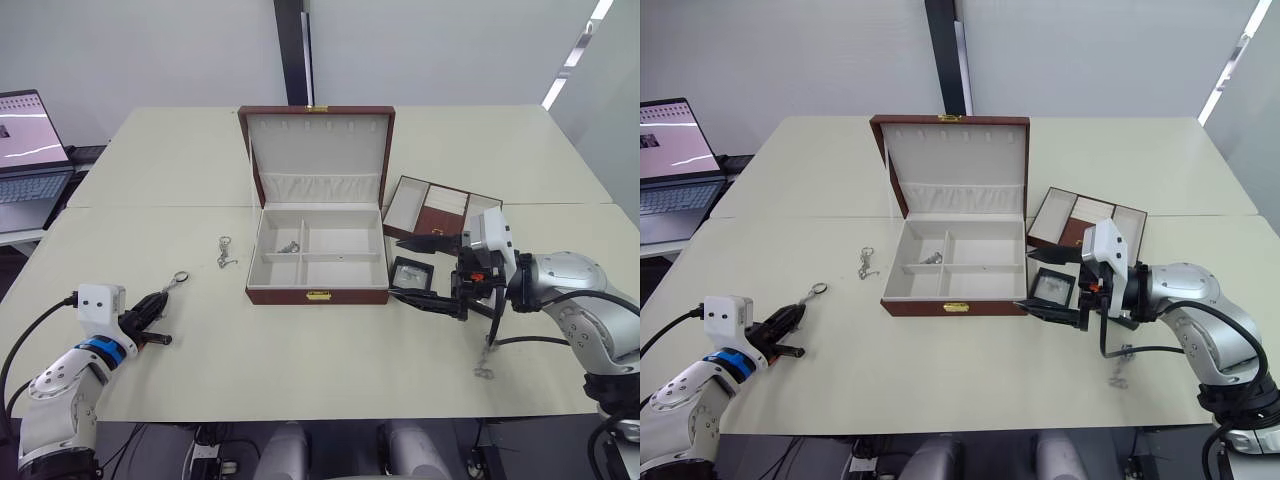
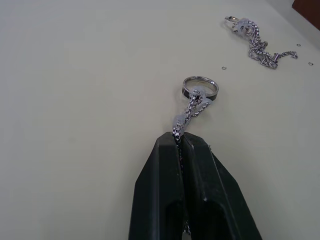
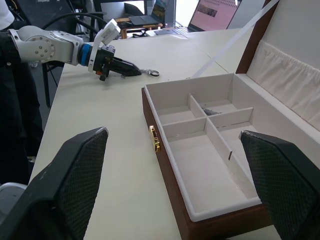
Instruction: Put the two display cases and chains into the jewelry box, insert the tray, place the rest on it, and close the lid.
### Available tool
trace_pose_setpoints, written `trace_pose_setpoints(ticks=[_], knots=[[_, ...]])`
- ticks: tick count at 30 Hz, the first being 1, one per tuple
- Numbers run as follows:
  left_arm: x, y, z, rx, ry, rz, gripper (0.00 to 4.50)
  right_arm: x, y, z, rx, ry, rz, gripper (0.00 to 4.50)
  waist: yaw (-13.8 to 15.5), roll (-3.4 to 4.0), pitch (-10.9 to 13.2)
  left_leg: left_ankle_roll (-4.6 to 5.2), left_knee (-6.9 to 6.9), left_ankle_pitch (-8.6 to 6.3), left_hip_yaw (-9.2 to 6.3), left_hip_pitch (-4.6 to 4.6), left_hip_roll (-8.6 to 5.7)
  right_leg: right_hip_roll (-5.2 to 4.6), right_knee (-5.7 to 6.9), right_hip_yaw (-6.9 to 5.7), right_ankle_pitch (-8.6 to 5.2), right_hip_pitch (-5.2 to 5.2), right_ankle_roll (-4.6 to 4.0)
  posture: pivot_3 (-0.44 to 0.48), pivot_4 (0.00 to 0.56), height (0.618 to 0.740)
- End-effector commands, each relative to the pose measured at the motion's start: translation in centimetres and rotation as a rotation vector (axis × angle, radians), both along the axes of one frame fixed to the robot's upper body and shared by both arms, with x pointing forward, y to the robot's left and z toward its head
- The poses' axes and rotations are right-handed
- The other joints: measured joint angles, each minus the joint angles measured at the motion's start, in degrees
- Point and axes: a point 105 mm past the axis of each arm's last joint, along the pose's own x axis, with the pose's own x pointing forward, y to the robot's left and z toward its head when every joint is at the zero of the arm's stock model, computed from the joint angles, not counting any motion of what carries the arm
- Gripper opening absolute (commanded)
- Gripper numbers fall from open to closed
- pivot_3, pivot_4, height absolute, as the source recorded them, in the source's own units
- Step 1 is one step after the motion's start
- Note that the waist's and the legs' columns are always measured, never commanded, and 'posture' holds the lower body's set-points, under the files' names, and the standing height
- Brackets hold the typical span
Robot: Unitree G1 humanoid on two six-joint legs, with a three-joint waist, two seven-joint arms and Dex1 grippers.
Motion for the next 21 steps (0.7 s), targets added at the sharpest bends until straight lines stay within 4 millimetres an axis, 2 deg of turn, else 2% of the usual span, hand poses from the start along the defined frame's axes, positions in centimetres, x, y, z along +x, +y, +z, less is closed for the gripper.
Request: trace_pose_setpoints(ticks=[1, 7, 10, 13, 17, 21], knots=[[-0.1, -0.7, -0.7, -0.017, 0.008, -0.012, 0.03, 0.0, -0.3, 0.7, 0.013, -0.027, -0.008, 4.5, 0.0, 0.0, 0.0, 0.0, 0.0, 0.0, 0.0, 0.0, 0.0, 0.0, 0.0, 0.0, 0.0, 0.01, 0.0, 0.0, 0.15, 0.74], [0.3, -1.9, 2.2, -0.033, -0.118, -0.042, 0.03, 0.1, -0.4, 0.9, 0.015, -0.032, -0.015, 4.5, 0.1, -0.08, 0.0, 0.0, 0.0, 0.0, -0.02, -0.04, 0.02, -0.05, -0.02, -0.03, 0.0, 0.0, 0.0, 0.0, 0.15, 0.74], [0.6, -2.8, 5.0, -0.067, -0.206, -0.047, 0.03, 0.1, -0.6, 1.1, 0.013, -0.038, -0.017, 4.5, 0.1, -0.21, 0.1, 0.0, 0.01, 0.0, -0.06, -0.04, 0.03, 0.0, -0.02, -0.07, 0.0, 0.0, 0.0, 0.0, 0.15, 0.74], [0.5, -3.8, 6.4, -0.081, -0.238, -0.061, 0.03, 0.2, -0.7, 1.3, 0.013, -0.046, -0.019, 4.5, 0.0, -0.23, 0.1, 0.0, 0.01, 0.0, -0.05, -0.05, 0.05, 0.0, -0.02, -0.05, 0.0, 0.0, 0.0, 0.0, 0.15, 0.74], [0.6, -5.6, 8.6, -0.107, -0.288, -0.101, 0.03, 0.5, -0.9, 1.8, 0.015, -0.057, -0.026, 4.5, 0.0, -0.23, 0.1, 0.0, 0.0, 0.0, -0.03, -0.04, 0.03, 0.01, -0.02, -0.04, 0.0, -0.01, 0.0, 0.0, 0.15, 0.74], [1.0, -8.2, 10.3, -0.126, -0.318, -0.18, 0.03, 0.8, -1.3, 2.0, 0.014, -0.068, -0.044, 4.5, 0.0, -0.24, 0.1, 0.0, 0.01, 0.0, -0.04, -0.04, 0.0, 0.09, -0.02, -0.04, 0.0, 0.0, 0.0, 0.0, 0.15, 0.74]])
